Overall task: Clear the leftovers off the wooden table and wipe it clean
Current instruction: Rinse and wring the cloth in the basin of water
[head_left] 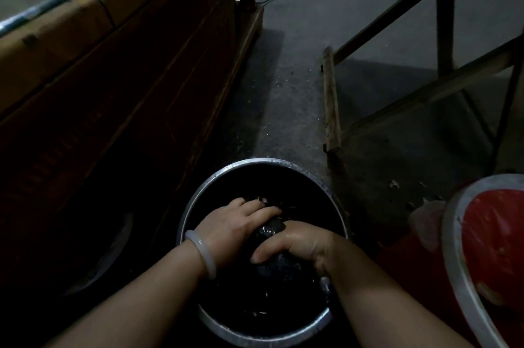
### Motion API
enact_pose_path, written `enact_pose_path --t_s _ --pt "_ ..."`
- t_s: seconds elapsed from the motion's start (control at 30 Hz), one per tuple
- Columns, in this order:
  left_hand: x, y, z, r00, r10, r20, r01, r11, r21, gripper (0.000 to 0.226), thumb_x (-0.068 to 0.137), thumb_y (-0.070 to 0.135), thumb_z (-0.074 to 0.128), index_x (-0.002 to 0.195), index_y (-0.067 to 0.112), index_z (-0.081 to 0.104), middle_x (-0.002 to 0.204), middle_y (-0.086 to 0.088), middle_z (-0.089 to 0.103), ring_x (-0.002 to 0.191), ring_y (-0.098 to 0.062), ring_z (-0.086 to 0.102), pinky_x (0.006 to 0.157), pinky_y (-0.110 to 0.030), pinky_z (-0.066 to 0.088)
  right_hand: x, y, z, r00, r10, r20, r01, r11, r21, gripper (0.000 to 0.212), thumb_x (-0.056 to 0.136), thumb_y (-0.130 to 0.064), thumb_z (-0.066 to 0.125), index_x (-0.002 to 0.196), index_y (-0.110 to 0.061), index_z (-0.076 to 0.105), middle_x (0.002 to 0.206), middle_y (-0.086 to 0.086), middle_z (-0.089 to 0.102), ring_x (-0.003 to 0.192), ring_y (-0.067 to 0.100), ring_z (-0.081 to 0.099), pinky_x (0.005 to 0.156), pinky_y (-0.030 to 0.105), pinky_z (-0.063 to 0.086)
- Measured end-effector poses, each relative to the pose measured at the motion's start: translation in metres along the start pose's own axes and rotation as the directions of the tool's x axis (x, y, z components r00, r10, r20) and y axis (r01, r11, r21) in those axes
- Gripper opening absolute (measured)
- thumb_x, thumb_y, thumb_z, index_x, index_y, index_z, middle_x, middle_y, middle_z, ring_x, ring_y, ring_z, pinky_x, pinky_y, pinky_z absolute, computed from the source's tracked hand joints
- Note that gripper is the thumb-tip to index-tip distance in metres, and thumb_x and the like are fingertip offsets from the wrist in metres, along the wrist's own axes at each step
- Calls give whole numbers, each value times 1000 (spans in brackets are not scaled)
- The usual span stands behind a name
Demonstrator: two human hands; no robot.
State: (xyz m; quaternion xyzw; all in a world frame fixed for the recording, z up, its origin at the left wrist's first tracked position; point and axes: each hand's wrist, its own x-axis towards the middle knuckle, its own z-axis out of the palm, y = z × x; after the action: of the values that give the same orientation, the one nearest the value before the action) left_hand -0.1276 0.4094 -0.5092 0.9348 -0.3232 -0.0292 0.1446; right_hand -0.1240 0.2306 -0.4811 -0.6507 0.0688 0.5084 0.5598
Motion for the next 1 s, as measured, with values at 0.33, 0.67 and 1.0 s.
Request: enact_pose_path --t_s 0.33,0.67,1.0 --pt "16 16 -1 842 -342 417 380 925 -9 15 79 30 58 93 24 59 95 2 66 91 -20 65 68 -24 45 15 16 15 868 -396 -299 -2 599 -801 45 68 -25 72 113 -26 63 106 1 71 96 20 68 82 32 57" --pt "13 5 -10 510 -252 822 839 358 -410 21 58 16 70 77 9 69 73 -9 67 67 -24 63 60 -30 49 36 48 11 478 -873 -97 32 128 -991 76 40 -24 83 112 -27 58 87 -5 62 72 18 63 55 27 50" --pt "10 -4 -27 716 -587 377 625 299 -721 69 68 10 82 125 25 46 103 -2 61 86 -12 62 71 -22 52 17 14 4 762 -293 -578 123 941 -314 32 72 -18 76 100 -29 67 86 -5 70 78 17 65 69 28 54"
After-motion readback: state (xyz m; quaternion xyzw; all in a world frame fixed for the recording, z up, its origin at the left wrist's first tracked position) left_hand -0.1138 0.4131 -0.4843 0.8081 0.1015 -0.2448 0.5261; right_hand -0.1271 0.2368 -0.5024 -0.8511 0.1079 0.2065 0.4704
